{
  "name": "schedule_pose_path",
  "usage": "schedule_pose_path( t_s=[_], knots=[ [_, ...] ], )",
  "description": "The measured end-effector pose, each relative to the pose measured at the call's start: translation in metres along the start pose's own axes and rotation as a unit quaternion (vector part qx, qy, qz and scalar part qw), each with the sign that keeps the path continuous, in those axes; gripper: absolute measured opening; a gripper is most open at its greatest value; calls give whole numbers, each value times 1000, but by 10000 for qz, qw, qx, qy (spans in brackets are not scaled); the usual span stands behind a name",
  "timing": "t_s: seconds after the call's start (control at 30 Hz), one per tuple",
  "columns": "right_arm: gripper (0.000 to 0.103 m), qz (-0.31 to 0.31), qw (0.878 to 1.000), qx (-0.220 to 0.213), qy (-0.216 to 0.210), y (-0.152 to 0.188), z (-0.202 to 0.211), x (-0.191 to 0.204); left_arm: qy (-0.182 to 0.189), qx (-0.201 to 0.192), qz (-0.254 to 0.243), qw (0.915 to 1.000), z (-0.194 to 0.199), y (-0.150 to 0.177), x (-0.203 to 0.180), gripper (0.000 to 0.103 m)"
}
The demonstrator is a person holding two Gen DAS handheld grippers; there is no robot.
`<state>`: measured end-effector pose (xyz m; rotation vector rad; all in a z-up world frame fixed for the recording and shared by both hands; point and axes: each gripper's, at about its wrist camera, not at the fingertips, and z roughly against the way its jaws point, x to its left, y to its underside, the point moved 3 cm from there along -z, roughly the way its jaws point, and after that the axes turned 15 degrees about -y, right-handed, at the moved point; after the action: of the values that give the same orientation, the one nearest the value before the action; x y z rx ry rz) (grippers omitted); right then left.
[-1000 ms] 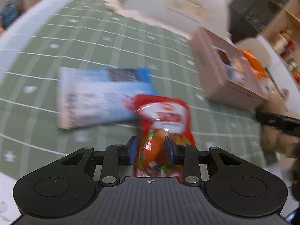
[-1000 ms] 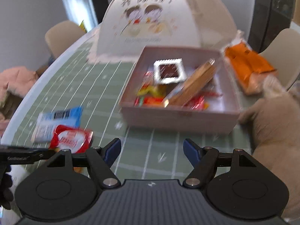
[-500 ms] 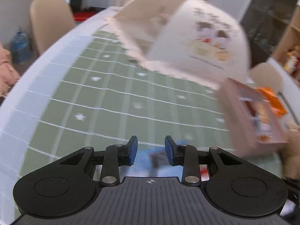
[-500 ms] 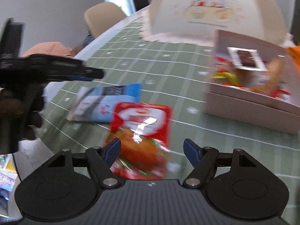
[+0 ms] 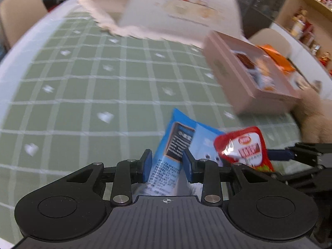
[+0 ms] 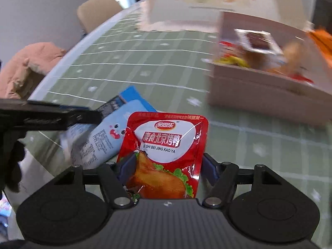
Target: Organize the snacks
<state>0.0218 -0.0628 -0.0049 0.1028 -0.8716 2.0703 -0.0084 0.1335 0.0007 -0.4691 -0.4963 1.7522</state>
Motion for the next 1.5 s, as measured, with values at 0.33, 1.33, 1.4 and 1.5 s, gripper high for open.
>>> schedule_pose_path(
  t_s=[0.33, 1.33, 1.4, 1.5],
  knots=[
    [69, -456, 9966, -303, 612, 30, 48, -47, 648, 366, -70, 9972, 8, 23, -53, 36],
    [72, 417, 9952, -560, 686, 31, 47, 2, 587, 626, 361, 9957, 4, 18, -39, 36],
    [72, 647, 9938, -428, 796, 34, 36, 10, 623, 661, 410, 9950, 3, 17, -35, 36],
    [73, 998, 9867, -339, 1236, 41, 25, 17, 788, 712, 435, 9934, 2, 17, -29, 36]
  ],
)
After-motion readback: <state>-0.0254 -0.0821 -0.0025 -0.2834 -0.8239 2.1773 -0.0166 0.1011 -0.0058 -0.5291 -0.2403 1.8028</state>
